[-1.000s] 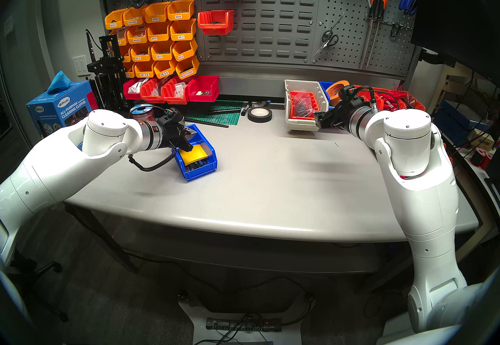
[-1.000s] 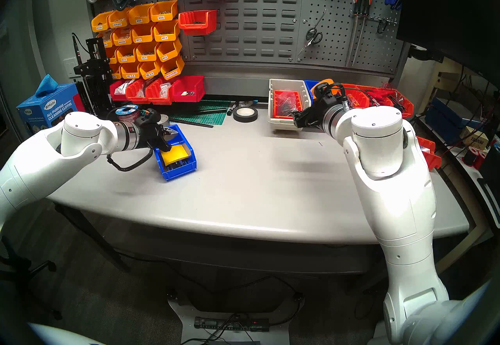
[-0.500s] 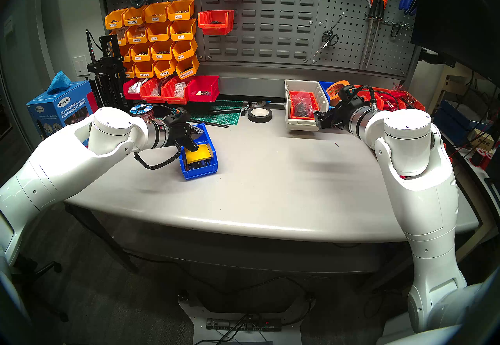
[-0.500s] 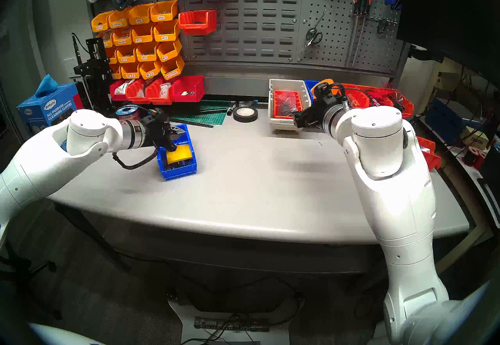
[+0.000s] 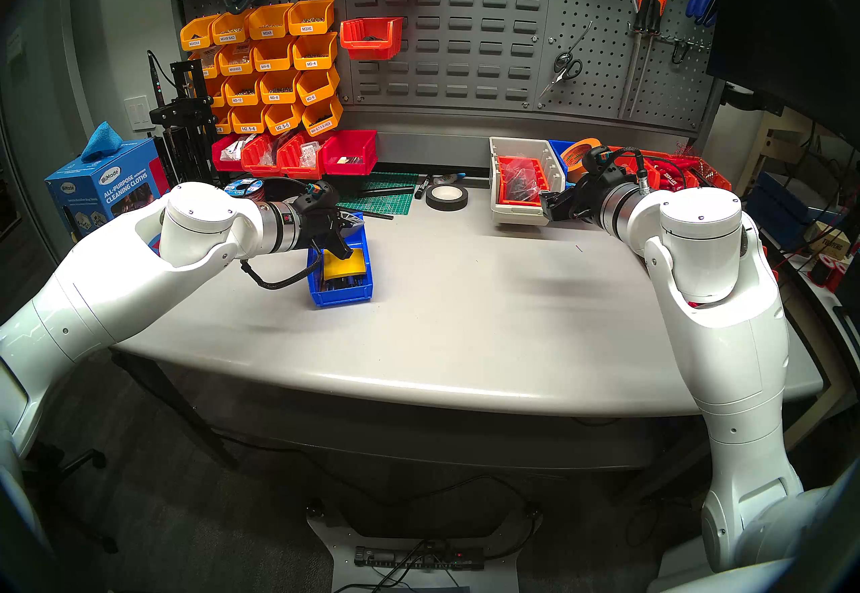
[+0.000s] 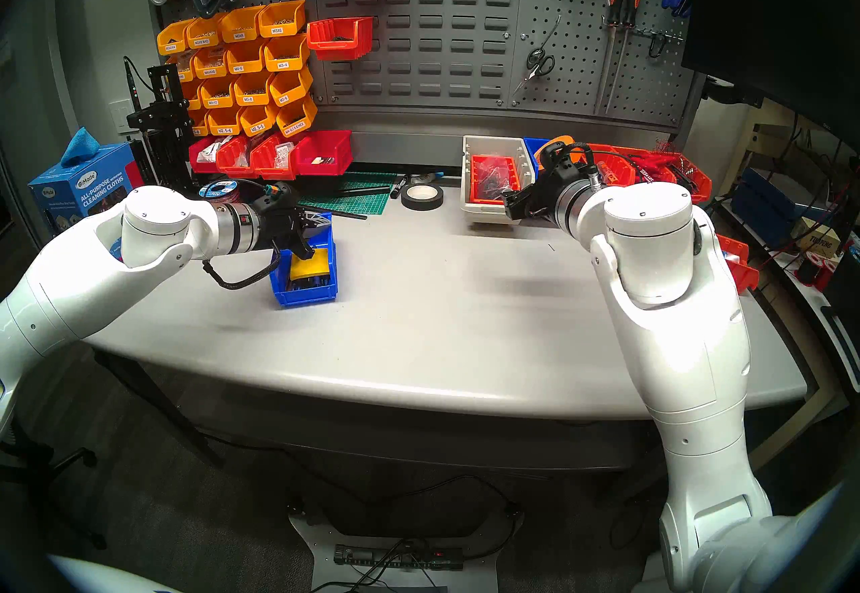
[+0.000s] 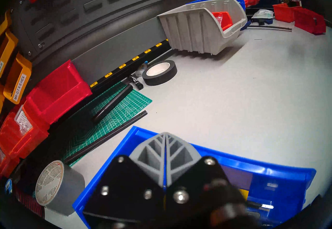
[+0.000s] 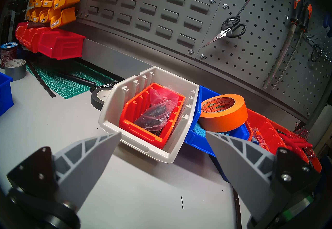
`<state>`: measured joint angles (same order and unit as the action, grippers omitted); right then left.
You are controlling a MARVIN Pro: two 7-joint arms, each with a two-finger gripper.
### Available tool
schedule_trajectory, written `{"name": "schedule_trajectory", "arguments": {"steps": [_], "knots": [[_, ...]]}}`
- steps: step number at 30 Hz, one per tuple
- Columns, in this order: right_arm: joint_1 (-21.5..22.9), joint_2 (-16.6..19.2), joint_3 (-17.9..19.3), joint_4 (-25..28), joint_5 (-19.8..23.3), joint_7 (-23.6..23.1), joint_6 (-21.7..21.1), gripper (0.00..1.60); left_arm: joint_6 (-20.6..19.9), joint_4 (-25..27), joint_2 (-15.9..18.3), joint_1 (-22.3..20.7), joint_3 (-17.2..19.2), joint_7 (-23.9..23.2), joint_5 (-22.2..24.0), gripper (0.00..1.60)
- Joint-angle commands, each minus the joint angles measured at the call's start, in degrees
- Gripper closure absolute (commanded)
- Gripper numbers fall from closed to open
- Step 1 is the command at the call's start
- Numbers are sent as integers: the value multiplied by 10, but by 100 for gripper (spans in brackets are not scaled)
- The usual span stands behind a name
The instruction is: Hang all the unorganized tool boxes onto the wall
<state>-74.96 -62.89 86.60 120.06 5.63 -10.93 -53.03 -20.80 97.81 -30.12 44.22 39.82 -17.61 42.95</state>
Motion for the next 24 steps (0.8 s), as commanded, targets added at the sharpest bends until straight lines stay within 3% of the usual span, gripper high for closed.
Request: {"name": "schedule_trajectory", "arguments": {"steps": [1,10,11,12,14,24], "knots": [[7,-1,1,5,1,-1,2,0,1,12,-12,-4,6,7,6,160],[7,-1,1,5,1,-1,2,0,-9,24,-12,-1,6,27,7,160],[7,-1,1,5,1,-1,2,0,-9,26,-11,1,8,32,10,154],[7,-1,1,5,1,-1,2,0,-13,26,-8,0,8,32,12,121],[7,-1,1,5,1,-1,2,0,-18,29,-4,1,9,39,14,0],[7,-1,1,5,1,-1,2,0,-32,51,18,25,21,86,41,0]]}}
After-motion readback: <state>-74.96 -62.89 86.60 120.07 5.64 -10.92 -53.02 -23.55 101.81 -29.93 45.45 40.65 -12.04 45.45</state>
